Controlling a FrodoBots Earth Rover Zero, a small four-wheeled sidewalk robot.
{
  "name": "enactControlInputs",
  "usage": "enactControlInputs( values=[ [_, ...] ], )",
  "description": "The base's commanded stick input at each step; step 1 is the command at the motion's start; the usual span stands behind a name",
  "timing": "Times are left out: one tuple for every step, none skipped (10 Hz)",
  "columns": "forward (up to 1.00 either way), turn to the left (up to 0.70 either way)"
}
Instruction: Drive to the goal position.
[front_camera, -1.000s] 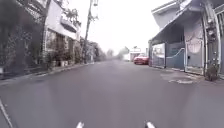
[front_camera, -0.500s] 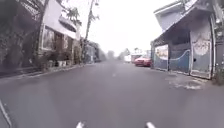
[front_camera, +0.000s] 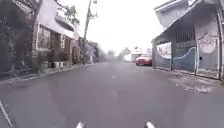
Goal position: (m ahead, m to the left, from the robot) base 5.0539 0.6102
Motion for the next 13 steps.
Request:
enactControlInputs(
  values=[
    [0.85, 0.00],
    [0.85, 0.00],
    [0.85, 0.00],
    [0.85, 0.00],
    [0.85, 0.00],
    [0.85, 0.00],
    [0.85, 0.00],
    [0.85, 0.00],
    [0.85, 0.00],
    [0.85, 0.00],
    [0.85, 0.00],
    [0.85, 0.00],
    [0.85, 0.00]
  ],
)
